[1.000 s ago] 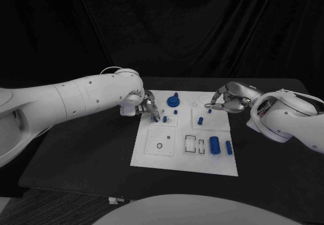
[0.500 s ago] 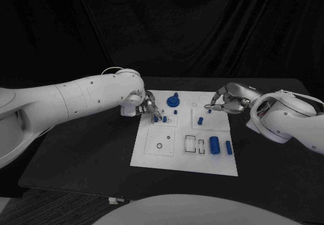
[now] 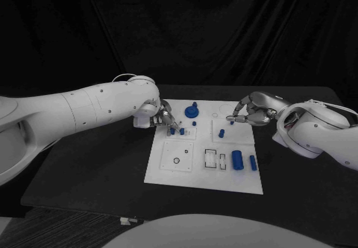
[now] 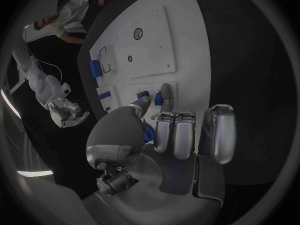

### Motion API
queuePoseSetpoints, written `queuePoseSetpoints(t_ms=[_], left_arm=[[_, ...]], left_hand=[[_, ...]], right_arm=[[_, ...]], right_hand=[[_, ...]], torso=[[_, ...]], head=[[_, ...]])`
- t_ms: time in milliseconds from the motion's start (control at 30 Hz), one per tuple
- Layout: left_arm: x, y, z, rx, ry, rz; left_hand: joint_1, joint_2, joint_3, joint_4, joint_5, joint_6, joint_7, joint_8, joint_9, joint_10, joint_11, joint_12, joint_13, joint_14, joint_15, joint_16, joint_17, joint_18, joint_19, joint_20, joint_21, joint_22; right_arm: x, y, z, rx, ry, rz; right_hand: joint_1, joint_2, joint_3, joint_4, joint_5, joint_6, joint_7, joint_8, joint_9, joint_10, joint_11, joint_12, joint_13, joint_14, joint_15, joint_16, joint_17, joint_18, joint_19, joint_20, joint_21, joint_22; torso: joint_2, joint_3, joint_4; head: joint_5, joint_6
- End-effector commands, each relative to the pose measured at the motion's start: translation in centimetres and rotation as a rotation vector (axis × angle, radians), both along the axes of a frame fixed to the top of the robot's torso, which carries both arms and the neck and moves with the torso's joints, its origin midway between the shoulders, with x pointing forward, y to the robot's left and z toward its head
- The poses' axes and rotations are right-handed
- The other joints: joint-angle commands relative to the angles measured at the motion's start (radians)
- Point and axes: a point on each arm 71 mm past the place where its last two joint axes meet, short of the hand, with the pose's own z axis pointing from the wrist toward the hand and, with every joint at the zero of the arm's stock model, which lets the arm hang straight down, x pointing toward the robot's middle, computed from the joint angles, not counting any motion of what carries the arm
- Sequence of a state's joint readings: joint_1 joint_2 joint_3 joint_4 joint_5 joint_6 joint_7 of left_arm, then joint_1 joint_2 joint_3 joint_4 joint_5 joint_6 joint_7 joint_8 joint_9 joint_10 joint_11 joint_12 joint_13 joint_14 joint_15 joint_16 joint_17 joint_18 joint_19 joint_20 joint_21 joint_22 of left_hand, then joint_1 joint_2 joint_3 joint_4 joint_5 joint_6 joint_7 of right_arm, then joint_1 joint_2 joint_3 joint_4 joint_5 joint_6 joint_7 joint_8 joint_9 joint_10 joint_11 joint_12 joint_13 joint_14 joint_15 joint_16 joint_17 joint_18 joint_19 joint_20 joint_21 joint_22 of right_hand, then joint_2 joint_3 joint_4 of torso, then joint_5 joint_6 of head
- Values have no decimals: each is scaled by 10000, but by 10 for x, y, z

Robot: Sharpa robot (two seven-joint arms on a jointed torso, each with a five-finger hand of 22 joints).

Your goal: Assemble the parts on the task board

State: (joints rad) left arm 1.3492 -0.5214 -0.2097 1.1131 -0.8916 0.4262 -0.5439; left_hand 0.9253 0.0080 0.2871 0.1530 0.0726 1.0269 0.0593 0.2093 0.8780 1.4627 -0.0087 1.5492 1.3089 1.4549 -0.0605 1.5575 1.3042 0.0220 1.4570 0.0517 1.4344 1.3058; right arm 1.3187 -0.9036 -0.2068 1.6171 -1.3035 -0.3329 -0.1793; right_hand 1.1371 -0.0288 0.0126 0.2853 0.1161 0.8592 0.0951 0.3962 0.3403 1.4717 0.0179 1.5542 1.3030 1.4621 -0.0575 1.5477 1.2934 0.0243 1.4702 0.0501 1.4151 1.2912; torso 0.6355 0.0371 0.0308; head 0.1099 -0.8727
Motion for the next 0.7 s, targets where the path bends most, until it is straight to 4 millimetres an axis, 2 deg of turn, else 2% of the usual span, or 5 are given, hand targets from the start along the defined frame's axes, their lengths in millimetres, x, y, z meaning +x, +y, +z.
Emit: queuePoseSetpoints(t_ms=[33, 333, 400, 633, 700], left_arm=[[-3, 1, -5, 121, 263, -55], [-3, 1, -5, 48, 216, -46], [-3, 1, -5, 19, 192, -41], [-2, 0, -4, -160, 39, -9], [-2, 0, -4, -214, 1, -12]], left_hand=[[-243, -108, -597, 207, -195, -274, 41, 47, 176, 1081, 17, 216, 2619, 1159, 10, 133, 2666, 127, 421, 18, -77, 2176], [52, 91, -1357, 464, -200, -707, -98, 1382, 1853, 1081, -112, 216, 2619, 1159, -87, 133, 2666, 127, 439, -78, -105, 2189], [92, 115, -1400, 470, -198, -747, -111, 1486, 1984, 1081, -115, 216, 2619, 1159, -91, 133, 2666, 126, 441, -85, -105, 2190], [411, 282, -1702, 467, -147, -1080, -210, 2517, 3357, 1081, -197, 216, 2619, 1159, -157, 133, 2666, 121, 462, -144, -96, 2199], [455, 301, -1726, 455, -131, -1125, -222, 2634, 3523, 1081, -208, 216, 2619, 1159, -164, 133, 2666, 121, 464, -152, -96, 2200]], right_arm=[[0, -1, -2, -98, 104, -104], [0, -1, -2, -114, 117, -112], [0, -1, -2, -117, 119, -113], [1, -1, -2, -125, 127, -114], [1, -1, -2, -128, 131, -120]], right_hand=[[170, -8, 152, -65, 200, -53, -16, 189, 164, 991, -4, 166, 2678, 933, 72, -185, 2067, 226, 233, 80, -218, 2163], [170, -8, 152, -65, 200, -53, -16, 189, 164, 991, -4, 166, 2678, 933, 72, -185, 2067, 226, 233, 80, -218, 2163], [170, -8, 152, -65, 200, -53, -16, 189, 164, 991, -4, 166, 2678, 933, 72, -185, 2067, 226, 233, 80, -218, 2163], [170, -8, 152, -65, 200, -53, -16, 189, 164, 991, -4, 166, 2678, 933, 72, -185, 2067, 226, 233, 80, -218, 2163], [170, -8, 152, -65, 200, -53, -16, 189, 164, 991, -4, 166, 2678, 933, 72, -185, 2067, 226, 233, 80, -218, 2163]], torso=[[-2, -1, 6], [1, 0, 12], [0, 0, 14], [-2, 3, 8], [-2, 1, 4]], head=[[2, 1], [-4, 1], [-8, 1], [-5, 1], [-4, 1]])
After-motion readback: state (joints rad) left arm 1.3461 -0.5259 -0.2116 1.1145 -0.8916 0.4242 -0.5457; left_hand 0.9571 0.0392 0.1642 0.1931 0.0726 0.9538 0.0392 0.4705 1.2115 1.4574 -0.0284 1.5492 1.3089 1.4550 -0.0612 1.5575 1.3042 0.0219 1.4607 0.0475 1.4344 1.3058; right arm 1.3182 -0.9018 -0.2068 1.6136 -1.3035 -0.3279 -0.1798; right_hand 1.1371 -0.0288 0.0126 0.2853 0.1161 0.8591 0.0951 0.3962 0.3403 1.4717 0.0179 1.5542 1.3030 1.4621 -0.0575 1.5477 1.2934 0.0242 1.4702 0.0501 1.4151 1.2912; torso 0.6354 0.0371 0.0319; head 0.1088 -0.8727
